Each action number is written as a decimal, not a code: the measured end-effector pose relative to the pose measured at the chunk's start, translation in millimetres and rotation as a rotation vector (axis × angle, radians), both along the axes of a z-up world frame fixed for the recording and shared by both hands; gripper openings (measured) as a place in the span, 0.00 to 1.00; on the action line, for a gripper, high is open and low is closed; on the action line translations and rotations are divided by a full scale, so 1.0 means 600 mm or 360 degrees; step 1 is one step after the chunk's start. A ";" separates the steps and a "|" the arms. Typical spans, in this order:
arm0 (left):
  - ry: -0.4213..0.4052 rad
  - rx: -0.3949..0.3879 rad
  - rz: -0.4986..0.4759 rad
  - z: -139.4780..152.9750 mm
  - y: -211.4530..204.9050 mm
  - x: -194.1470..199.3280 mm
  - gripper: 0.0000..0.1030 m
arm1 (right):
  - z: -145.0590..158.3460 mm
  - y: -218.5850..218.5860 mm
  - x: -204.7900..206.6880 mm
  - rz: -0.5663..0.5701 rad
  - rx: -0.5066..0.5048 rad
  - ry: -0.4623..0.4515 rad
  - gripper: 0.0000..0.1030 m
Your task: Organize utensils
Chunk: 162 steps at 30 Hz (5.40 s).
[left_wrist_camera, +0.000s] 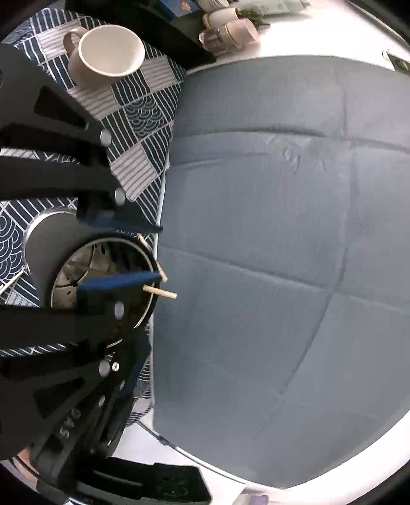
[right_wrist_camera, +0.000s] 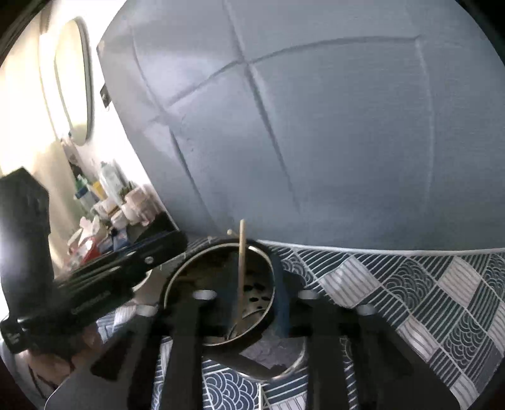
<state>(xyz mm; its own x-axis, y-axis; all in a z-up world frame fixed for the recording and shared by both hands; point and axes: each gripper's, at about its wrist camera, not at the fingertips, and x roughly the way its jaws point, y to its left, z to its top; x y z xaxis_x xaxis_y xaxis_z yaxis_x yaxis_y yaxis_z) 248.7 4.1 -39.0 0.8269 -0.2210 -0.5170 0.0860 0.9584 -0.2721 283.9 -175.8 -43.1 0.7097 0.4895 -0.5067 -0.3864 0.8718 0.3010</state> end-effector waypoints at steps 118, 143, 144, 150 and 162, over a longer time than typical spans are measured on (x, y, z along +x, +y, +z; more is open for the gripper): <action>-0.0595 -0.0395 -0.0186 -0.026 -0.004 0.027 0.05 | -0.005 0.000 0.018 0.0135 -0.0029 0.0108 0.07; -0.0509 -0.0202 0.0038 -0.017 0.047 -0.066 0.95 | 0.065 -0.020 -0.050 -0.0124 -0.0187 -0.0150 0.84; -0.0503 -0.0158 0.0040 -0.013 0.048 -0.071 0.94 | 0.072 -0.020 -0.056 -0.0128 -0.0204 -0.0162 0.84; -0.0322 0.0156 0.0006 0.001 0.044 -0.111 0.94 | 0.086 -0.024 -0.076 -0.0154 -0.0225 -0.0109 0.85; 0.0093 0.0147 -0.0049 -0.041 0.036 -0.180 0.94 | 0.052 -0.056 -0.129 -0.0212 -0.0292 0.0090 0.85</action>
